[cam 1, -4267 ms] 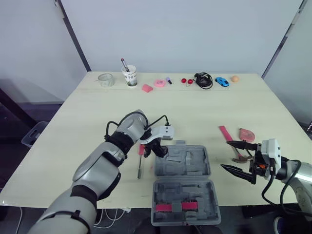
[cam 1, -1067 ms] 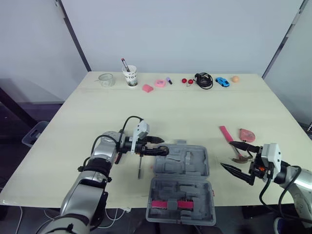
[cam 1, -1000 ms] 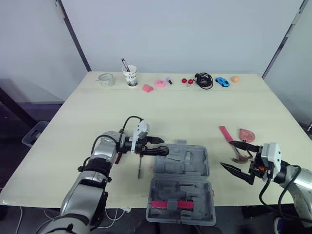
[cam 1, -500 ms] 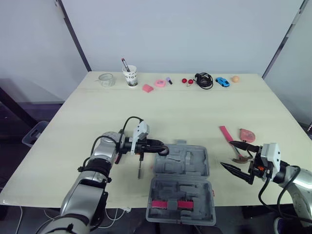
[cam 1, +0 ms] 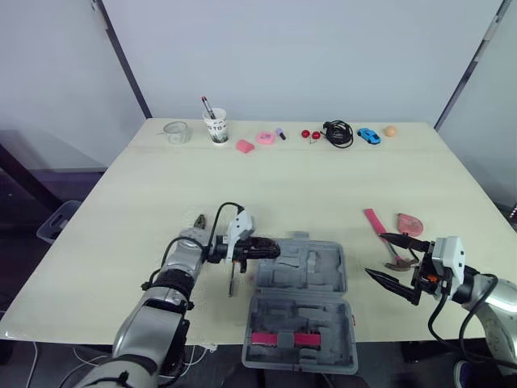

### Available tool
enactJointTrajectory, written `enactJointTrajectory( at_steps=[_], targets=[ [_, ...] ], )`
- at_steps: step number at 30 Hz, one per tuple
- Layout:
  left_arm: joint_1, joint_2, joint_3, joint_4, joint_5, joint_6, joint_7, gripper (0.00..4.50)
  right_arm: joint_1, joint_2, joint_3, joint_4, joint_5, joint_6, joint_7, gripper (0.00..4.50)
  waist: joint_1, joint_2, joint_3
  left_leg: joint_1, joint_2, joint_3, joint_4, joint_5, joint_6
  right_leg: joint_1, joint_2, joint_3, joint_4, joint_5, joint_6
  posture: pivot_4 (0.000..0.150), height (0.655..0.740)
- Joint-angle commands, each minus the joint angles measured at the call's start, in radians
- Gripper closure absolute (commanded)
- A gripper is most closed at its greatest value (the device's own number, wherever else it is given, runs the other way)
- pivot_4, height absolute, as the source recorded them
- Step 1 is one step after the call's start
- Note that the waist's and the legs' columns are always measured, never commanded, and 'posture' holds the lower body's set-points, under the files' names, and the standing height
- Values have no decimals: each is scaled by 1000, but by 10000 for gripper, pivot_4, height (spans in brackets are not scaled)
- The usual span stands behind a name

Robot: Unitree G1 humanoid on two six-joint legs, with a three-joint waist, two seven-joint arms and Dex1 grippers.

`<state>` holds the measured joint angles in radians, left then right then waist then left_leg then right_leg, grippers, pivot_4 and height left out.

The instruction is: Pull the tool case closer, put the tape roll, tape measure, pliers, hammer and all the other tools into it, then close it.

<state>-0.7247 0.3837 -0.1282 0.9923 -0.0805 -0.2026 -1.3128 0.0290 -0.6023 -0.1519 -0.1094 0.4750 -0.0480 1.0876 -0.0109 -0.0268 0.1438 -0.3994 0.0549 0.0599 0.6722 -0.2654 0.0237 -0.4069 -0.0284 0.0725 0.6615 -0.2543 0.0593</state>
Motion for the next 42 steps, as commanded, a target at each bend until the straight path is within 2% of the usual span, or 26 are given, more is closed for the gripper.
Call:
enactJointTrajectory(
  at_steps=[1,6,13,17,23,33,42],
  targets=[
    [-12,-5,-20,29,48,-29,36,32704,-11,-5,-14,-21,12,-12,3,0,0,0,0,0,0,0,0,0,0,0,0,0,0,0,0,1500,7400],
    [-2,-5,-27,51,69,-44,31,32704,-9,-4,-14,-24,12,-13,1,0,-1,0,0,2,0,0,0,0,0,1,0,0,0,0,0,1500,7400],
    [-5,4,14,17,21,-55,15,32704,-10,-3,-12,-25,13,-12,2,0,-2,0,-1,2,0,0,0,0,0,2,0,0,0,0,0,1500,7400],
    [2,1,75,-86,-71,7,-23,32704,-14,-3,-11,-25,15,-11,4,0,-2,0,0,1,0,-1,0,0,0,1,0,0,0,0,0,1500,7400],
    [77,47,155,-349,-188,150,-17,32704,-12,-1,-11,-24,16,-10,5,0,-2,0,0,1,0,-1,0,0,0,1,0,-1,0,0,0,1500,7400],
    [381,192,367,-724,-354,334,134,32704,23,30,-98,35,33,32,-115,0,-2,0,0,2,1,0,-1,0,0,1,-1,-1,0,0,0,1500,7400],
    [703,251,537,-867,-393,392,277,32704,103,27,-182,98,5,17,-203,0,-2,0,0,3,1,1,-1,0,0,1,-3,-2,0,-1,-1,1500,7400]
  ],
)
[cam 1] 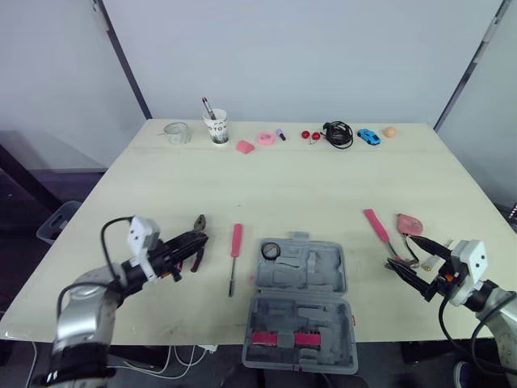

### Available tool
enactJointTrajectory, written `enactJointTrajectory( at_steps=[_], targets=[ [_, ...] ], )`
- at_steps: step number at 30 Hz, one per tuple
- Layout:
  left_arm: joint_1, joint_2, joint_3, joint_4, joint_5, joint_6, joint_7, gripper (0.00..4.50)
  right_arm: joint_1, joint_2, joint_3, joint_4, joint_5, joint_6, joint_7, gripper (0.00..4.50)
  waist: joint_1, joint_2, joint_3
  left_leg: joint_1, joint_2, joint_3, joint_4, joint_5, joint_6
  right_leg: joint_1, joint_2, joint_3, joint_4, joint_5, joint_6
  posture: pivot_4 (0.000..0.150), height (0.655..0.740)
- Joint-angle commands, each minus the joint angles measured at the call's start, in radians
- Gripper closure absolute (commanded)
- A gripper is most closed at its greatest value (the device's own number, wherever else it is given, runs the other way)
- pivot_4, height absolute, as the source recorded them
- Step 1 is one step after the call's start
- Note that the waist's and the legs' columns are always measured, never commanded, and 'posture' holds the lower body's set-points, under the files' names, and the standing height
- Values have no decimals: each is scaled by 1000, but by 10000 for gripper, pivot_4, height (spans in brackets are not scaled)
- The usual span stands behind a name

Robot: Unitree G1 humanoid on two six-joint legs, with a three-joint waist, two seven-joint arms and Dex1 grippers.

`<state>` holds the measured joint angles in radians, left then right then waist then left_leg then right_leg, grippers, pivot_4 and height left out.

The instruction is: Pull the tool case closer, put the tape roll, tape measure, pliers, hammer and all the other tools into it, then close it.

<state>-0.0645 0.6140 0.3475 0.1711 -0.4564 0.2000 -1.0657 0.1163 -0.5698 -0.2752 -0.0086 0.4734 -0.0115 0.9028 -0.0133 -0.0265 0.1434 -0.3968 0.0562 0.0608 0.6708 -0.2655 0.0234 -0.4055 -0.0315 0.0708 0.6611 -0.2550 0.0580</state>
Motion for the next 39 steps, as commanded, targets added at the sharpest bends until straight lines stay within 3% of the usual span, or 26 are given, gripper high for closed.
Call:
enactJointTrajectory(
  at_steps=[1,3,6,8,12,23,31,39],
  targets=[
    [75,21,78,-52,-18,-18,42,32704,29,-3,-69,4,7,-24,-23,0,0,0,0,0,0,0,0,0,0,0,0,0,0,0,0,1500,7400],
    [146,18,110,-59,-7,-44,62,32704,62,0,-92,18,16,-27,-21,0,0,0,0,1,0,0,0,0,0,0,0,0,0,-1,-1,1500,7400],
    [218,9,136,-63,-5,-65,82,25944,93,2,-117,41,13,-41,-22,0,0,0,0,1,0,1,-1,0,0,0,-1,0,-1,-1,-2,1500,7400],
    [263,5,144,-67,-5,-79,89,15369,111,3,-133,56,19,-43,-18,0,1,0,0,1,0,2,-1,0,0,0,-2,0,-1,-2,-3,1500,7400],
    [374,-10,182,-80,-13,-107,108,938,156,6,-182,116,25,-62,-15,0,-1,-1,-1,1,0,3,-1,0,0,0,-2,0,-2,-2,-3,1500,7400],
    [493,-28,211,-90,-29,-139,109,938,235,19,-226,248,18,-155,22,0,-1,-2,-3,2,1,3,-2,0,0,-1,-4,1,-3,-2,-3,1500,7400],
    [432,-20,177,-136,-32,-119,119,938,188,18,-199,285,-12,-219,21,0,-1,-2,-3,2,1,2,-2,0,0,-2,-4,1,-3,-2,-4,1500,7400],
    [342,3,90,-247,-30,-84,110,938,108,28,-117,178,-36,-174,-13,0,-1,-2,-4,1,1,5,-2,0,0,-1,-3,1,-2,-2,-3,1500,7400]
  ],
)
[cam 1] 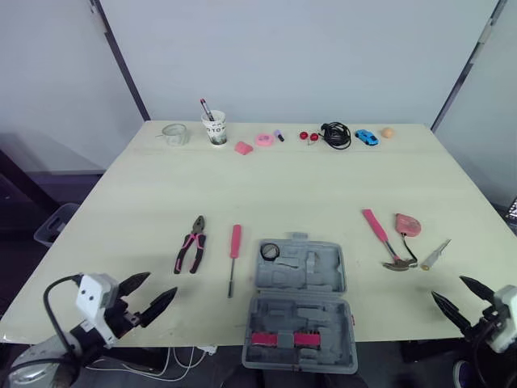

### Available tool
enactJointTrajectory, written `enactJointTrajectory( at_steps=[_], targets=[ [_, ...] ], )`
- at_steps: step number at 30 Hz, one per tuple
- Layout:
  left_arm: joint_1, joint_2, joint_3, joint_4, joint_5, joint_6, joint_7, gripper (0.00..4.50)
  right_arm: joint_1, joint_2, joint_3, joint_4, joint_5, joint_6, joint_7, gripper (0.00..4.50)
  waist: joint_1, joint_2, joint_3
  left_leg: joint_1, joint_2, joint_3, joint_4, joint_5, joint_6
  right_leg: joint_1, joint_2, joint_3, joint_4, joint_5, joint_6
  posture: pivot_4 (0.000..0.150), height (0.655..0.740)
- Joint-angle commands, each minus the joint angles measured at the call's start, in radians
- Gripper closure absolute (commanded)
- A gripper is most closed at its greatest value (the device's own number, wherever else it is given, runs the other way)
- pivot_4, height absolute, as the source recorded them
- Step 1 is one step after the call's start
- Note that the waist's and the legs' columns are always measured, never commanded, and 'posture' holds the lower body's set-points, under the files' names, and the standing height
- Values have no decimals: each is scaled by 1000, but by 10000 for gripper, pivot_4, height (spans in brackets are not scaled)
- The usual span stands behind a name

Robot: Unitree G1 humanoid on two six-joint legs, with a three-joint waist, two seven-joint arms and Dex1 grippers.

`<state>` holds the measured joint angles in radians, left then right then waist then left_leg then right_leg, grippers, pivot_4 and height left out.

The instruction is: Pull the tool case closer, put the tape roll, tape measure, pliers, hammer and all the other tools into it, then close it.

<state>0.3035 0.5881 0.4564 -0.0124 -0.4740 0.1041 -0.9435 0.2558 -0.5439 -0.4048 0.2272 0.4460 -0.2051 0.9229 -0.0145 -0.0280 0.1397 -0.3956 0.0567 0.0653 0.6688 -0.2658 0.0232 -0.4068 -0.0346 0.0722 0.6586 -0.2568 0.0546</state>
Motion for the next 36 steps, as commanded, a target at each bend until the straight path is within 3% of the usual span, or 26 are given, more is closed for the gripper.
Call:
enactJointTrajectory(
  at_steps=[1,20,27,36],
  targets=[
    [-36,41,-37,-78,-1,7,-24,938,-53,2,18,-63,-12,36,-54,0,0,0,0,0,0,0,0,0,0,0,0,0,0,0,0,1500,7400],
    [-319,156,-239,-281,-52,155,-108,938,-413,15,154,-57,-163,422,-413,0,-1,1,1,-1,-1,1,0,0,0,0,1,1,0,1,1,1500,7400],
    [-416,151,-283,-307,-69,195,-115,938,-558,36,158,142,-212,464,-511,0,-3,1,1,-1,-1,1,0,0,0,0,1,1,0,1,2,1500,7400],
    [-444,149,-298,-325,-76,211,-104,938,-603,85,164,220,-231,518,-600,0,-4,1,1,-1,-1,0,0,0,0,-1,2,1,0,2,4,1500,7400]
  ],
)
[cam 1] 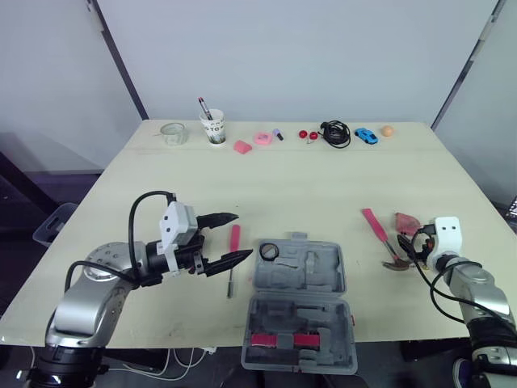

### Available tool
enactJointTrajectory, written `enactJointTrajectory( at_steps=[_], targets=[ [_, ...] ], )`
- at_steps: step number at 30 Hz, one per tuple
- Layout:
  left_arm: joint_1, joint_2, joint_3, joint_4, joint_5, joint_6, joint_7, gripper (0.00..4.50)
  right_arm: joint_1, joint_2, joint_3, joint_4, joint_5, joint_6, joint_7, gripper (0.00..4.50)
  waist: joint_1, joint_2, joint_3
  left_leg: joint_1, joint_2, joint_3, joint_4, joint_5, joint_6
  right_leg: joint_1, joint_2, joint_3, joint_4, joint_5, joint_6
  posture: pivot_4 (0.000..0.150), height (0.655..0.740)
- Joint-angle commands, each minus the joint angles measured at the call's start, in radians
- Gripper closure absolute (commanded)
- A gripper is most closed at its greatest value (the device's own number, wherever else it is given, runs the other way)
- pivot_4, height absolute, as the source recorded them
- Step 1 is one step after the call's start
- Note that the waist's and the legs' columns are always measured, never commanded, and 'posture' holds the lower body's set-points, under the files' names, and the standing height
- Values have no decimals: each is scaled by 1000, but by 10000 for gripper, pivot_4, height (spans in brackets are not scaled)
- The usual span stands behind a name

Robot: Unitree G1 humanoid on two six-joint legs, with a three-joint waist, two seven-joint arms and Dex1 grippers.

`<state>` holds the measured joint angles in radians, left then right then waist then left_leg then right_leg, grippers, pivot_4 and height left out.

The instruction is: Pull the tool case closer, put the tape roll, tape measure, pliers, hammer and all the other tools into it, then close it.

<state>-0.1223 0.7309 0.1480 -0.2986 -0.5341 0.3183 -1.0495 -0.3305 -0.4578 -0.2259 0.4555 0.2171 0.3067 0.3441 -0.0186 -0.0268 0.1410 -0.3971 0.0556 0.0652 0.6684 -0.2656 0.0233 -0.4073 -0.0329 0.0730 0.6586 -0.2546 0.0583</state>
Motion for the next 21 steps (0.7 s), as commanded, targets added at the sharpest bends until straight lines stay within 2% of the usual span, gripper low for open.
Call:
enactJointTrajectory(
  at_steps=[1,10,21],
  targets=[
    [-19,6,10,-41,-17,-2,3,938,-18,4,-13,-8,-6,7,-26,0,0,0,0,0,0,0,0,0,0,0,0,0,0,0,0,1500,7400],
    [-31,3,0,-47,-18,1,4,938,-10,78,-29,-30,7,40,-94,0,-2,0,0,0,0,0,0,0,0,0,0,0,0,0,0,1500,7400],
    [-41,1,-11,-40,-12,0,1,938,-37,88,-14,0,-23,16,-99,0,-20,0,0,0,0,-1,0,0,0,0,0,0,0,0,0,1500,7400]
  ],
)
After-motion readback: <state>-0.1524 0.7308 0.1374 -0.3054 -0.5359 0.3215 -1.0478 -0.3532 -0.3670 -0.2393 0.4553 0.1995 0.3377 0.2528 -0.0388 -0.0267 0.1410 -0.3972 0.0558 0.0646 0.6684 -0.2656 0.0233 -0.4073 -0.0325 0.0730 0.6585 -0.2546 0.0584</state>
